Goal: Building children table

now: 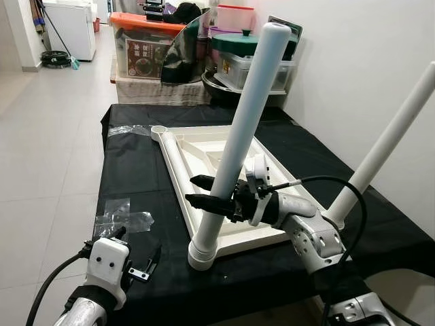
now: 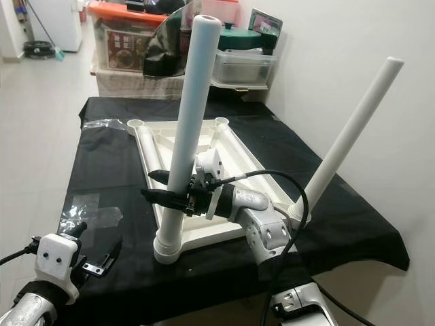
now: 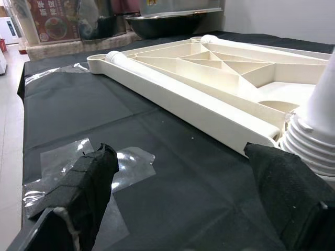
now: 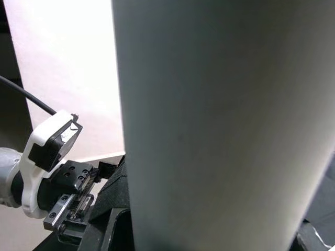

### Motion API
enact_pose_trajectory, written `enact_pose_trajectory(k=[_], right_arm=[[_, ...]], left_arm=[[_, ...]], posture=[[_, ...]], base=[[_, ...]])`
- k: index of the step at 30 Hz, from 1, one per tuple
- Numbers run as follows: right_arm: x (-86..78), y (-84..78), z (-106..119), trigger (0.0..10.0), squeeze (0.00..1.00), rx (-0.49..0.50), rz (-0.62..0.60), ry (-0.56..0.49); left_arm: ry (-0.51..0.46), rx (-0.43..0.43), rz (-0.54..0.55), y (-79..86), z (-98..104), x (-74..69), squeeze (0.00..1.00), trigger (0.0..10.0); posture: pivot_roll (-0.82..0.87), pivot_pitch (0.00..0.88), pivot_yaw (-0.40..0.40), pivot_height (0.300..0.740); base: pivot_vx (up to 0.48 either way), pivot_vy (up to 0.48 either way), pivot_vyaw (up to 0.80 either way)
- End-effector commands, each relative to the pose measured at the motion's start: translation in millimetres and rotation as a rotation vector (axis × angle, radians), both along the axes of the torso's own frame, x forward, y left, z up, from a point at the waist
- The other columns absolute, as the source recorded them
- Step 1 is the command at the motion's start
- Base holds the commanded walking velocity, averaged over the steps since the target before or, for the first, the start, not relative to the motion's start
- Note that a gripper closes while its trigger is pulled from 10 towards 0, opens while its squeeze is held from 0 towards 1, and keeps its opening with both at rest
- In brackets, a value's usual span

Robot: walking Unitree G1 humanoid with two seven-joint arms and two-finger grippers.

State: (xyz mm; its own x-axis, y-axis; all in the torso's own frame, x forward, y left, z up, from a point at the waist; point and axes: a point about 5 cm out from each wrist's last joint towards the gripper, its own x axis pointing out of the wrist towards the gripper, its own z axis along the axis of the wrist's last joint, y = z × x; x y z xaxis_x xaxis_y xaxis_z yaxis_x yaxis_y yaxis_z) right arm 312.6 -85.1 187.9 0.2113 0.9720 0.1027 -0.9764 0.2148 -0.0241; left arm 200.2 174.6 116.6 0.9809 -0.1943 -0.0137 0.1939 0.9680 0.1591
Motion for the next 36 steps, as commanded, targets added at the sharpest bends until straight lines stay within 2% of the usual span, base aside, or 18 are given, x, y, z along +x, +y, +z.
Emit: enact_pose_trajectory(k=[1,4,7,8,9,10,11,13,14,19,24,25,29,36], right_arm=[[-1.8,-4.2,-37,10.0,0.0,-0.118,-0.043,0.155],[-2.6,-1.1,-37,10.0,0.0,-0.111,-0.042,0.163],[-0.5,2.5,-43,10.0,0.0,-0.148,-0.091,0.186],[11.6,5.6,-52,10.0,0.0,-0.212,-0.292,0.262],[11.6,5.6,-52,10.0,0.0,-0.212,-0.292,0.262],[19.2,5.0,-55,10.0,0.0,-0.201,-0.442,0.322],[19.2,5.0,-55,10.0,0.0,-0.201,-0.442,0.322],[29.4,-1.5,-58,10.0,0.0,-0.166,-0.785,0.375],[28.7,0.2,-60,10.0,0.0,-0.153,-0.883,0.398],[24.5,11.7,-61,10.0,0.0,-0.17,-0.981,0.374],[26.7,8.5,-64,10.0,0.0,-0.196,-1.05,0.37],[29.7,6.8,-62,10.0,0.0,-0.228,-1.084,0.334],[32.5,10.6,-59,10.0,0.0,-0.254,-1.095,0.314],[34.6,17.8,-59,10.0,0.0,-0.252,-1.129,0.351]], left_arm=[[0.004,-0.005,-0.001,-3.5,-3,-1.5,0.0,10.0],[0.004,-0.005,0.0,-3.5,-3,-1.5,0.0,10.0],[0.004,-0.004,0.0,-3.4,-4,-1.4,0.0,10.0],[0.004,-0.003,0.0,-3.2,-3,-1.5,0.0,10.0],[0.004,-0.003,0.0,-3.2,-3,-1.5,0.0,10.0],[0.004,-0.003,0.0,-3.0,-3,-1.7,0.0,10.0],[0.004,-0.003,0.0,-3.0,-3,-1.7,0.0,10.0],[0.005,-0.004,0.001,-3.4,-4,-1.7,0.0,10.0],[0.006,-0.006,0.0,-4.1,-4,-1.5,0.0,10.0],[0.007,-0.007,-0.008,-6.2,-4,-0.2,0.0,10.0],[0.003,-0.001,-0.003,-3.5,-3,1.5,0.0,10.0],[-0.003,0.002,0.005,-1.4,-3,2.8,0.0,10.0],[-0.005,0.0,0.007,-2.8,-3,3.5,0.0,10.0],[-0.005,-0.006,0.008,-5.6,-4,3.8,0.0,10.0]], posture=[[0.13,0.0,-0.133,0.74],[0.13,0.0,-0.135,0.74],[0.14,0.0,-0.136,0.74],[0.14,0.0,-0.136,0.74],[0.14,0.0,-0.136,0.74],[0.13,0.0,-0.135,0.74],[0.13,0.0,-0.135,0.74],[0.13,0.0,-0.134,0.74],[0.13,0.0,-0.126,0.74],[0.13,0.0,-0.123,0.74],[0.13,0.0,-0.129,0.74],[0.13,0.0,-0.132,0.74],[0.13,0.0,-0.138,0.74],[0.13,0.0,-0.14,0.74]], base=[[0.0,0.0,0.0],[0.0,0.0,0.0],[0.0,0.0,0.0],[0.0,0.0,0.0],[0.0,0.0,0.0],[0.0,0.0,0.0],[0.0,0.0,0.0],[0.0,0.0,0.0],[0.0,0.0,0.0],[0.0,0.0,0.0],[0.0,0.0,0.0],[0.0,0.0,0.0],[0.0,0.0,0.0],[0.0,0.0,0.0]])
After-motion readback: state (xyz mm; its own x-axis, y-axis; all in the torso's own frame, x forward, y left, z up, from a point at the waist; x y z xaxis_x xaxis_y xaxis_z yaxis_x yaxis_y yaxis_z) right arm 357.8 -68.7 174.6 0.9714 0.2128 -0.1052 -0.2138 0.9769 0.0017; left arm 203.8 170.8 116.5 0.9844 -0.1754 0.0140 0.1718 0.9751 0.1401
